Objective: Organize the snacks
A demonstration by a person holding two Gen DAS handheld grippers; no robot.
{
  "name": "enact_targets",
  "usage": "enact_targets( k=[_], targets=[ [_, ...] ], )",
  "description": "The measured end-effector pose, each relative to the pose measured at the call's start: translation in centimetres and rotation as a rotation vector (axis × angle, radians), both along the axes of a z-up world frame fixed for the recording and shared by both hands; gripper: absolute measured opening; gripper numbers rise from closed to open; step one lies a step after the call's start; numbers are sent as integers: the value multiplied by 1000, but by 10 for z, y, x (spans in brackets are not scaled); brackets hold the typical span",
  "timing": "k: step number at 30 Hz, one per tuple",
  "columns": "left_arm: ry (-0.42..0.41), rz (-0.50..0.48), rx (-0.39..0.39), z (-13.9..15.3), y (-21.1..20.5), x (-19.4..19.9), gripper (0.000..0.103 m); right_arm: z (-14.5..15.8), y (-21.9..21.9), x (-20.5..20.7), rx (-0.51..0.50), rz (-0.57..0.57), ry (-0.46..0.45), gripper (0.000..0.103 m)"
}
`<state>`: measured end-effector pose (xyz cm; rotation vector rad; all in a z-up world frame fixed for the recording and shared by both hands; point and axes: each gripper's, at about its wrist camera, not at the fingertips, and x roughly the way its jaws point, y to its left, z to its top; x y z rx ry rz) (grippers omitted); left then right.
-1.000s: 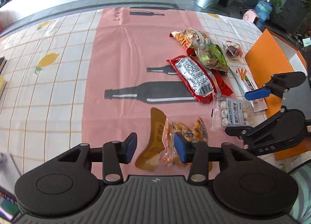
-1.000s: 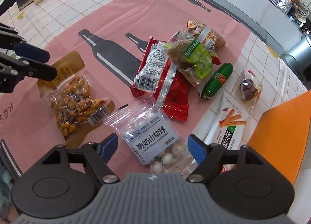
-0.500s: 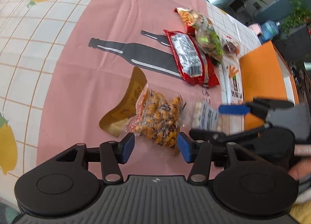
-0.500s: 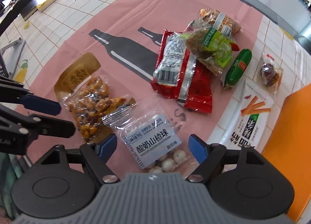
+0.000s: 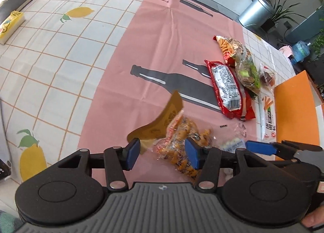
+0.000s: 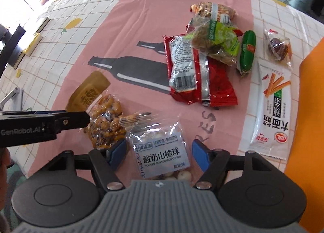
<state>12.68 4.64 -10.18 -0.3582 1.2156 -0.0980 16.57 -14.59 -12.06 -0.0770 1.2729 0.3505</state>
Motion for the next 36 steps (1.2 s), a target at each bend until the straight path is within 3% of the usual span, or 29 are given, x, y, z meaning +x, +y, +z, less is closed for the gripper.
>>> enact_targets(
  k=[3,6,9,12,16,20,23,31,36],
  targets=[
    [24,-20,-30,-1,-3,-4,59,2,-1,1,-20,73,-4,77],
    [48,-29,-68,-7,-7,-7,59,1,1,-3,-57,139,-12,77],
    [49,-28,-46,-11,-10,-7,59,-2,3,-8,-59,162,-7,75],
    [12,-31,-20,-5,-7,-9,59,-8,1,-9,-97,132,-22,60],
    [-73,-46,-14,11,7,-5,62,-9,-8,-4,-57,59,-8,59],
    [-161,-102,60,18,11,8,81,-7,-8,1,-24,10,-6,58],
    [-171,-175,99,12,8,19,81,-8,-8,3,-4,-19,-4,58],
    [-118,-278,-41,-18,6,26,78,-9,-4,6,47,-55,-15,58],
    [-97,-293,-83,-21,3,19,63,-10,-3,5,62,-53,-25,58]
  ],
)
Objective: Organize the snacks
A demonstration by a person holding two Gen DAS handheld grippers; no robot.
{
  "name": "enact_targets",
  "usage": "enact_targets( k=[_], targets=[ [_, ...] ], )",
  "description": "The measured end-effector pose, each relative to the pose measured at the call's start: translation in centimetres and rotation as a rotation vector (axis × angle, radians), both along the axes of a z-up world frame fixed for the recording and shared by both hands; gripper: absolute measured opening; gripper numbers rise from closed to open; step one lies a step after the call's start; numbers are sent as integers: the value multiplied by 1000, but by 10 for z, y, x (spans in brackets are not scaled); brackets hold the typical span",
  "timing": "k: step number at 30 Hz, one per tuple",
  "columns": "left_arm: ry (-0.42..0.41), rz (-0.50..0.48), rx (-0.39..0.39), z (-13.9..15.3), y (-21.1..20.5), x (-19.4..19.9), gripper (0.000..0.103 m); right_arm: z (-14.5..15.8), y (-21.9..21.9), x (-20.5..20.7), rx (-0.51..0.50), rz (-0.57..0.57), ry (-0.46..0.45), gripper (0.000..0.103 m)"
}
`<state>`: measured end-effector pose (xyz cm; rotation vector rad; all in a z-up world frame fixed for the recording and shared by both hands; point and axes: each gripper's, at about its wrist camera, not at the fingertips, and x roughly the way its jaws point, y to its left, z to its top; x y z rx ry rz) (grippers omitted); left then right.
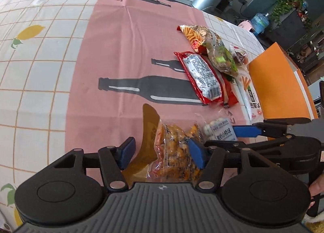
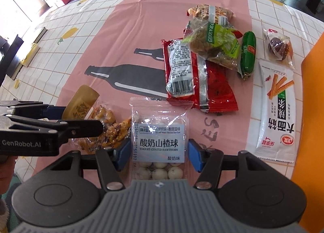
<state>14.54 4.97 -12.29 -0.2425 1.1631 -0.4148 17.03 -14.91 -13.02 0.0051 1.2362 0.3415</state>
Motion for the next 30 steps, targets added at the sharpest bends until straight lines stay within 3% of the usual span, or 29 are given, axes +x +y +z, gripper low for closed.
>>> enact_targets(
  k=[6,19,20,30],
  targets=[
    [16,16,-66,2,-1,-8,37,-1,-2,-3,75,-8,8,57],
    [-67,61,-23,31,-6,-27,16,-1,-14,-13,139,-42,-2,56],
    [-74,71,-7,34,-6,-28,4,-1,-15,-15,138,-45,-6,56],
    [-105,91,61,51,-21,-41,2,5,-21,-31,141,-81,-23,54]
  ],
)
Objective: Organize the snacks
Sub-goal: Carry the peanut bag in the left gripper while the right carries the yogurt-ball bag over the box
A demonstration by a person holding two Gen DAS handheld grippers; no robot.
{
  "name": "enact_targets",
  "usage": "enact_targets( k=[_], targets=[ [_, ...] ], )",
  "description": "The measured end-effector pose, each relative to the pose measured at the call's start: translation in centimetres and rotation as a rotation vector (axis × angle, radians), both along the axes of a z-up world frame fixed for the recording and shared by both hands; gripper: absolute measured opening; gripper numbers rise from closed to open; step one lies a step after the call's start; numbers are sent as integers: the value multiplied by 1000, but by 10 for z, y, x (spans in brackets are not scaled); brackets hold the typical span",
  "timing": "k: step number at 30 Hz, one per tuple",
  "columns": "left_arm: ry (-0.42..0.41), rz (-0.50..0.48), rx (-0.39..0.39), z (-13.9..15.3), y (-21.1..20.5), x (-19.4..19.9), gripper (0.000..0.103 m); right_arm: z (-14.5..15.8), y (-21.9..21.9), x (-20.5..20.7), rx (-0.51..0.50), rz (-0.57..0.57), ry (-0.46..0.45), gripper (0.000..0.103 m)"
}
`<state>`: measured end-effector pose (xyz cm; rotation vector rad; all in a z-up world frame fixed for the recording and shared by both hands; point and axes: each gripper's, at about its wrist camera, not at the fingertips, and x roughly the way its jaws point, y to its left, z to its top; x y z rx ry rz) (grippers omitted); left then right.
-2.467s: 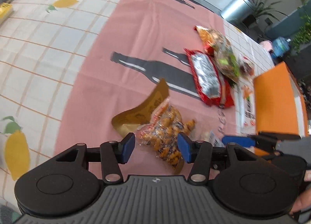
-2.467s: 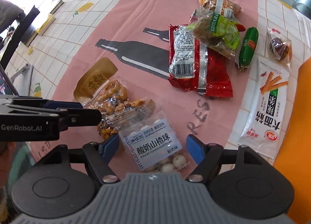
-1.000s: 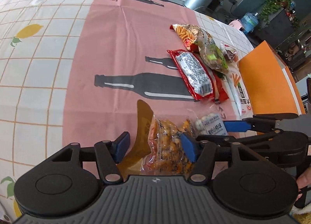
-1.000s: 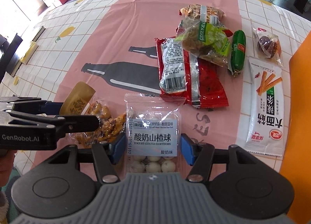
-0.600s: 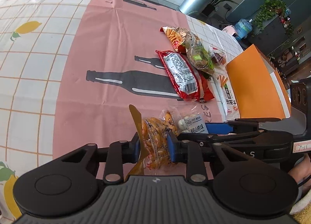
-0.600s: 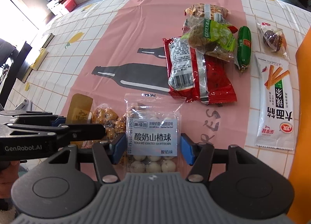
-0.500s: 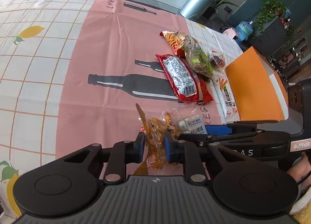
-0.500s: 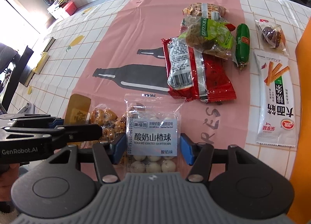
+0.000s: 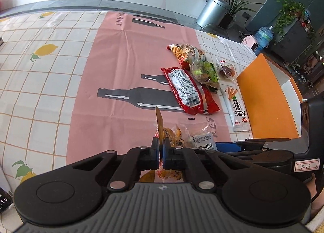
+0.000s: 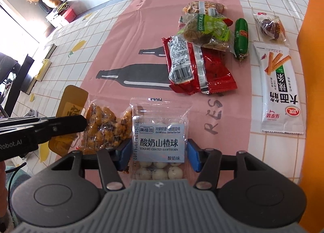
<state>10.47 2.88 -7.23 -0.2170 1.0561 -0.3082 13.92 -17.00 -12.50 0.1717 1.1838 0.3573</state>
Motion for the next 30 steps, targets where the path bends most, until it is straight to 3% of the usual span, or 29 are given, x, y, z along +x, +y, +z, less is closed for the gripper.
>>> enact_targets(
  k=[15,23,30],
  targets=[
    [-72,25,126,41,-23,-32,2,46,-3,-32,-25,15,-101,54],
    [-137,-2,124,67,-44,-52,2,85,-22,-57,-59,-9,-200,53],
    [-238,-69,121,109,-81,-54,2,125,-53,-68,-92,-42,-278,53]
  ],
)
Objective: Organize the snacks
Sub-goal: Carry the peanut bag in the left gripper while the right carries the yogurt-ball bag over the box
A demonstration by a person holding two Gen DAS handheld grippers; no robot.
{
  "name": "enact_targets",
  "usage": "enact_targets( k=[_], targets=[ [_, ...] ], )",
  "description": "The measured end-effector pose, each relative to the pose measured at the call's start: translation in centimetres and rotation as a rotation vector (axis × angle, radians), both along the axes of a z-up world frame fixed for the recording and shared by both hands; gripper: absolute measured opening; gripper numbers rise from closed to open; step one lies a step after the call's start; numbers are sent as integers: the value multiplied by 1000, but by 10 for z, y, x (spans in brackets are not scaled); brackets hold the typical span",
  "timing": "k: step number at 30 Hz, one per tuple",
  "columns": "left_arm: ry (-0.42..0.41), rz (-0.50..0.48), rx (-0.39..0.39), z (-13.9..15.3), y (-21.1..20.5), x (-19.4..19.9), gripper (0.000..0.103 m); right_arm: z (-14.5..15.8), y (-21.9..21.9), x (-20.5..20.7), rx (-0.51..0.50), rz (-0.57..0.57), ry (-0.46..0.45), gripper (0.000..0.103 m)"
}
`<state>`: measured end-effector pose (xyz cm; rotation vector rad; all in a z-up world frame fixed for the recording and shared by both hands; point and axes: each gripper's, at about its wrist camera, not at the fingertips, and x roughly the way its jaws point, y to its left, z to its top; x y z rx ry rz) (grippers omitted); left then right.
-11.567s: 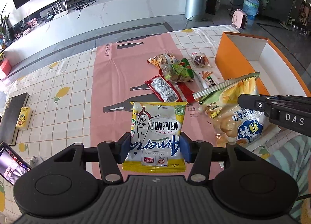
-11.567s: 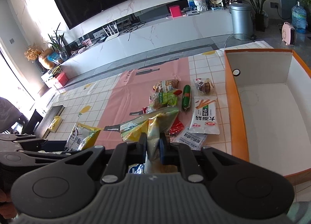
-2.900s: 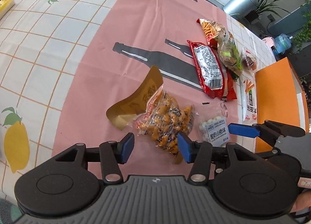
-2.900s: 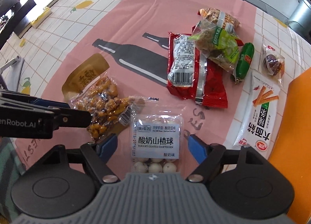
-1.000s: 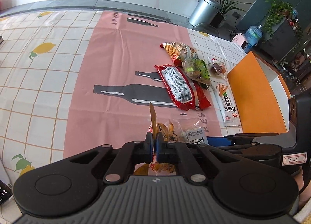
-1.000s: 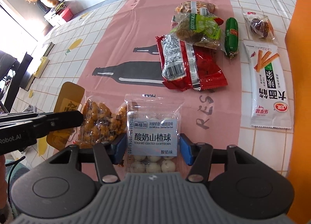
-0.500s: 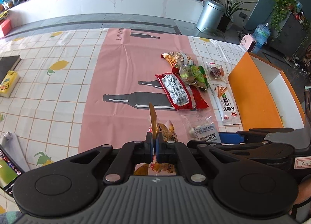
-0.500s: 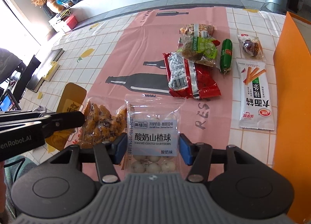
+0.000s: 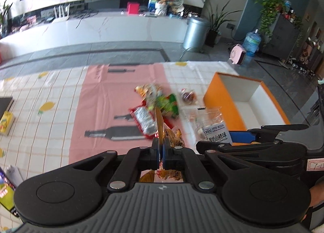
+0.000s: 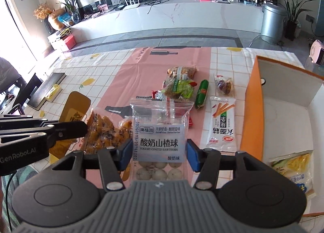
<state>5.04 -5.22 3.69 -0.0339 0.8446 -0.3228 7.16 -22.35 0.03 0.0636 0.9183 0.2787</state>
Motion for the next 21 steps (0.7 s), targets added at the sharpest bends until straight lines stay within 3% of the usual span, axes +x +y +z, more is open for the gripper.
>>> enact_targets(
  k=[5,12,16,21],
  targets=[
    [-65,-58,-10,28,-34,7,2,30,-29,1,-49,-28,-46,53],
    [-90,-177,-39,39,-96,26,2,50,-90,10,-144,-99,-44,53],
    [-82,-261,-26,30,-138,39,2,45,-130,17,-183,-141,-6,53],
    [-19,-364,14,2,-186,65,2,14,-178,33,-195,-194,90,53]
  ],
)
